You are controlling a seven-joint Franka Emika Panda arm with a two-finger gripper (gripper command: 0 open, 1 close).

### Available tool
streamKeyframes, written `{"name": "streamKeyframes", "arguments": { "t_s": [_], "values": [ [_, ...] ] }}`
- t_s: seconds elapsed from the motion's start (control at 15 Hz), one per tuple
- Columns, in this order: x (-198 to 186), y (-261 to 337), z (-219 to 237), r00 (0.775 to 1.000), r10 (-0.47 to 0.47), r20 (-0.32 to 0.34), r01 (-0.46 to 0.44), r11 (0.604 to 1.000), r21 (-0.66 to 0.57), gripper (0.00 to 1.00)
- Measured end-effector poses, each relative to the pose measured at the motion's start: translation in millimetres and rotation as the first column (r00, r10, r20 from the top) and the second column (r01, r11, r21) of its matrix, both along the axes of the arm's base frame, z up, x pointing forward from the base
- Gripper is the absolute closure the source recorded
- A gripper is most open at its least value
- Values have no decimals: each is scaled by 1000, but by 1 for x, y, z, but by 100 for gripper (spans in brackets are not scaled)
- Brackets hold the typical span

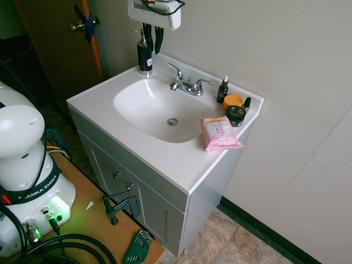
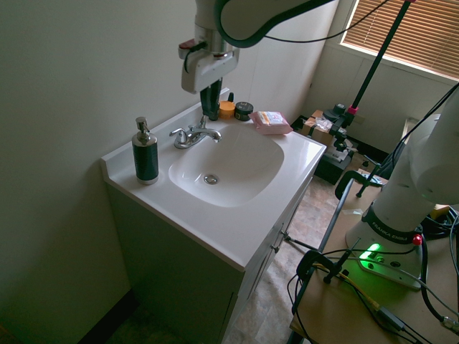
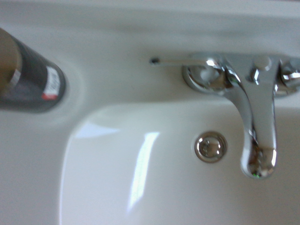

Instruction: Push the sanitizer

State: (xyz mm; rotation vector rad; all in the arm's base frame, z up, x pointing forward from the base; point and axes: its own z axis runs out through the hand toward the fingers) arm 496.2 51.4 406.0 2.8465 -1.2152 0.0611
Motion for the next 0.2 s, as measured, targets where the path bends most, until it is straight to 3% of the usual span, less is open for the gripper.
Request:
{"name": "streamKeyframes", "arguments": {
  "t_s": [0.2],
  "values": [
    [-43, -17, -17, 1000, -10, -8, 10, 1000, 2, 0]
  ]
}}
